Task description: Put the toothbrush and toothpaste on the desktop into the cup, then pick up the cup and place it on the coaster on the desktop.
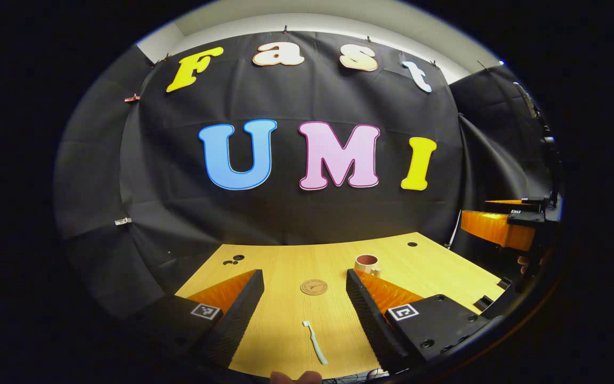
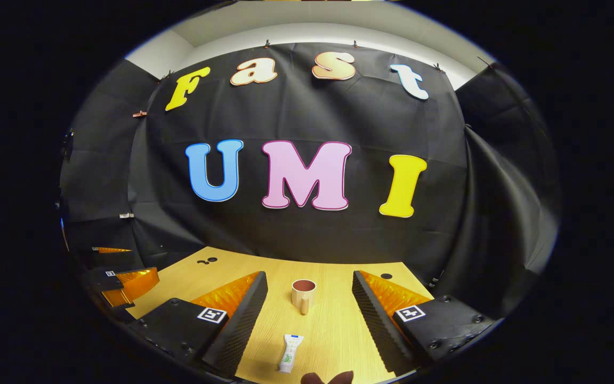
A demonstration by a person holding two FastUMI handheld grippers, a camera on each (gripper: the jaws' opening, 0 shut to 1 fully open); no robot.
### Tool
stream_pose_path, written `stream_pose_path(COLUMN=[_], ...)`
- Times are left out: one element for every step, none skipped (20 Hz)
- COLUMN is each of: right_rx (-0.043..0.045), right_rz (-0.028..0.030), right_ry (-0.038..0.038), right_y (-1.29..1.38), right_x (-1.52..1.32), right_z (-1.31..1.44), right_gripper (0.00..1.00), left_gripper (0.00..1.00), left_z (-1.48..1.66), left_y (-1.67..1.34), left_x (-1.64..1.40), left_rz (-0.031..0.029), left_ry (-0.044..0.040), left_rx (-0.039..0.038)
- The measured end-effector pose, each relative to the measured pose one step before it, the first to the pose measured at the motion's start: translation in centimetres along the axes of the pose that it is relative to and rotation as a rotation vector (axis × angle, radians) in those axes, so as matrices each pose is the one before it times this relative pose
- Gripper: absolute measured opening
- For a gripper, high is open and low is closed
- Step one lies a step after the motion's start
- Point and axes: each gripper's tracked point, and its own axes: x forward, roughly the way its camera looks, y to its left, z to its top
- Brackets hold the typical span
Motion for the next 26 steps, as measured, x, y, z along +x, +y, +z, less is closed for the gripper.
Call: stream_pose_path(right_rx=[-0.00305, -0.00172, 0.00055, 0.00359, 0.00485, 0.00525, 0.00405, 0.00356, 0.00477, 0.00495, -0.0026, -0.00136, 0.01086, 0.0183, 0.02233, 0.0302, 0.02281, 0.01525, 0.00367, 0.00097, -0.00088, -0.00496, -0.00704, 0.00095, 0.00399, 0.00911], right_rz=[0.00182, 0.00153, 0.0021, 0.00468, 0.00343, 0.00823, 0.01115, 0.01316, 0.01168, 0.01017, 0.0079, 0.00322, 0.00841, 0.00703, 0.00083, 0.01293, -0.00509, -0.00232, -0.00666, -0.00187, -0.00551, -0.00396, -0.01083, -0.00396, -0.00211, 0.00241], right_ry=[0.00146, 0.00181, 0.00898, 0.02089, 0.03693, 0.06019, 0.07804, 0.08844, 0.07872, 0.06804, 0.07361, 0.08013, 0.08208, 0.08436, 0.08972, 0.07007, 0.0519, 0.03433, 0.02461, 0.01762, 0.01866, 0.02529, 0.03278, 0.02475, 0.01845, 0.01571], right_y=[0.127, 0.004, 0.083, 0.139, 0.072, 0.236, 0.479, 0.265, 0.12, 0.141, 0.064, -0.046, -0.136, -0.124, -0.249, -0.111, -0.488, -0.371, -0.243, -0.169, -0.237, -0.155, -0.255, -0.03, -0.008, 0.138], right_x=[0.163, 0.24, 0.15, 0.304, 0.453, 0.51, 0.967, 0.936, 0.819, 1.258, 1.318, 1.538, 1.428, 1.585, 1.449, 1.077, 1.182, 1.051, 1.949, 1.394, 0.954, 0.648, 0.658, 0.514, 0.408, 0.333], right_z=[-0.048, -0.082, -0.246, -0.495, -0.875, -1.239, -1.814, -1.874, -2.093, -1.282, -1.125, -1.564, -1.51, -1.369, -1.243, -1.003, -1.177, -0.062, -0.299, -0.07, 0.005, -0.14, -0.348, -0.174, -0.234, -0.055], right_gripper=[0.98, 0.98, 0.98, 0.98, 0.98, 0.98, 0.98, 0.98, 0.98, 0.98, 0.98, 0.98, 0.98, 0.99, 0.99, 0.99, 0.97, 0.96, 0.94, 0.93, 0.9, 0.87, 0.85, 0.84, 0.83, 0.83], left_gripper=[0.98, 0.98, 0.98, 0.98, 0.98, 0.98, 0.98, 0.98, 0.98, 0.98, 0.98, 0.98, 0.98, 0.98, 0.98, 0.98, 0.98, 0.94, 0.98, 0.99, 0.99, 0.99, 0.99, 0.99, 0.99, 0.94], left_z=[0.039, -0.171, -0.049, -0.404, -0.438, -0.614, -0.75, -0.958, -0.713, -0.903, -0.754, -1.086, -0.86, -1.079, -0.861, -1.065, -1.043, -0.822, -0.663, -0.614, -0.527, -0.399, -0.39, -0.182, -0.173, -0.005], left_y=[-0.064, 0.036, 0.005, -0.013, -0.02, 0.007, 0.091, 0.036, 0.053, 0.13, 0.053, -0.092, -0.191, -0.082, -0.165, -0.066, -0.133, 0.014, 0.027, 0.134, 0.122, 0.164, 0.185, 0.121, 0.069, 0.068], left_x=[0.162, 0.153, 0.199, 0.254, 0.3, 0.273, 0.407, 0.485, 0.396, 0.517, 0.371, 0.62, 0.421, 0.515, 0.499, 0.554, 0.736, 0.616, 0.684, 0.48, 0.694, 0.601, 0.753, 0.725, 0.719, 0.647], left_rz=[-0.00264, 0.00015, -0.0014, 0.00035, -0.00165, -0.00096, -0.00088, -0.00026, 0.00085, 0.00115, -0.00241, -0.00424, -0.00762, -0.00636, -0.00689, -0.00329, -0.00178, 0.0012, 0.00546, 0.00594, 0.00775, 0.00833, 0.00854, 0.00642, 0.00826, 0.00906], left_ry=[0.00236, 0.00214, 0.00524, 0.00917, 0.01577, 0.0234, 0.0278, 0.0262, 0.02228, 0.02335, 0.02751, 0.02606, 0.02616, 0.02603, 0.02997, 0.032, 0.03323, 0.03352, 0.02922, 0.02503, 0.02197, 0.01944, 0.0186, 0.01668, 0.0127, 0.01061], left_rx=[0.00267, 0.00382, 0.00172, -0.00004, -0.00143, 0.00016, 0.00121, 0.00292, 0.00354, 0.00293, 0.00108, -0.00274, -0.00643, -0.01033, -0.0129, -0.01376, -0.01386, -0.0142, -0.01644, -0.01616, -0.01315, -0.00973, -0.00786, -0.00496, -0.00334, -0.00216])
